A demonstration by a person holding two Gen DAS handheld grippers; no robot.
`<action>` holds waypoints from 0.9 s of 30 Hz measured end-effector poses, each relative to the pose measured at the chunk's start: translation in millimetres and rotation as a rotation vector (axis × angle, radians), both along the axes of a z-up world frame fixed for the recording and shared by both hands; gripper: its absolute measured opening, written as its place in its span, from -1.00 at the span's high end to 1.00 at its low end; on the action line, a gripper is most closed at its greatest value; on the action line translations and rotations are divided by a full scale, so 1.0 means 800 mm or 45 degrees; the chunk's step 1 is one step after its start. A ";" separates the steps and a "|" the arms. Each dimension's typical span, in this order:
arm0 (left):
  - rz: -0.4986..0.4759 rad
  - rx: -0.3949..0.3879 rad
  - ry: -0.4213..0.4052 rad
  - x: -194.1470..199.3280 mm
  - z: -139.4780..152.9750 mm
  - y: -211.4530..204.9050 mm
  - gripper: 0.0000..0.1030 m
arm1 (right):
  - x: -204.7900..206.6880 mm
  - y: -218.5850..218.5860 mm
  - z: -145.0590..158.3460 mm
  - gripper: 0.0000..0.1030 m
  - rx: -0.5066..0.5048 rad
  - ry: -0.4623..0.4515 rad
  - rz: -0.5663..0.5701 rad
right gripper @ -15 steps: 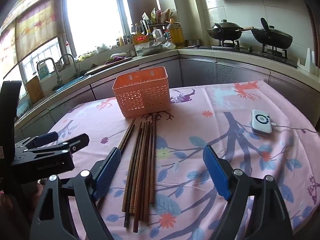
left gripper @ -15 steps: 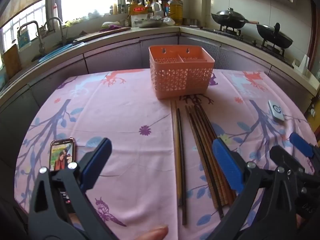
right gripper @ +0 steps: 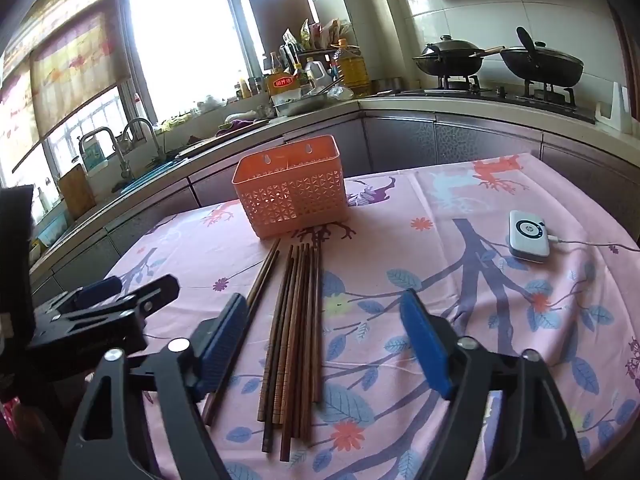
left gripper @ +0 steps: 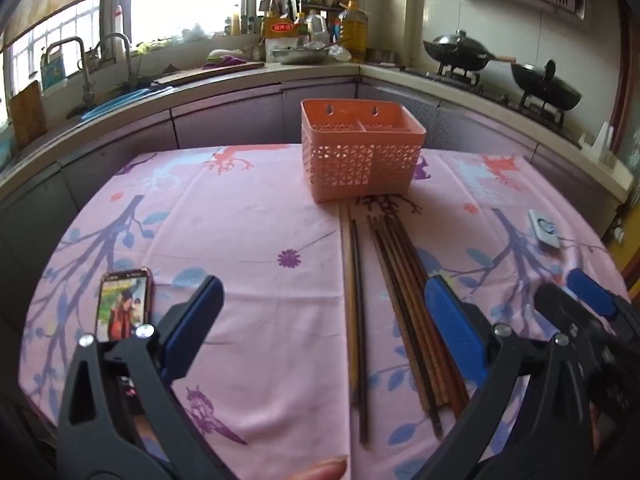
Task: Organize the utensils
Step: 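Lower both grippers onto the chopstick row and each grasp one chopstick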
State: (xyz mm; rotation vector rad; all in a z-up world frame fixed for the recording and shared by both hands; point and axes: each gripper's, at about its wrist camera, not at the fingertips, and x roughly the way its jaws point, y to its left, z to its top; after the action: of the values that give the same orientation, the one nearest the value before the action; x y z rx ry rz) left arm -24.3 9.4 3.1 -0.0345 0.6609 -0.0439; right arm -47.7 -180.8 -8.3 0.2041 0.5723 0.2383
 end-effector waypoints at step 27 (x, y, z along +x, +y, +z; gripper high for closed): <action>-0.176 -0.027 0.382 0.060 -0.102 0.004 0.14 | 0.042 0.050 -0.090 1.00 -0.281 0.296 0.272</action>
State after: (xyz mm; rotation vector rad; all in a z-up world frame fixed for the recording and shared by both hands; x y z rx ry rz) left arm 23.4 12.3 -78.8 -0.0159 0.9621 -0.1815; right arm -14.0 -140.8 -80.6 -0.0454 0.8474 0.3589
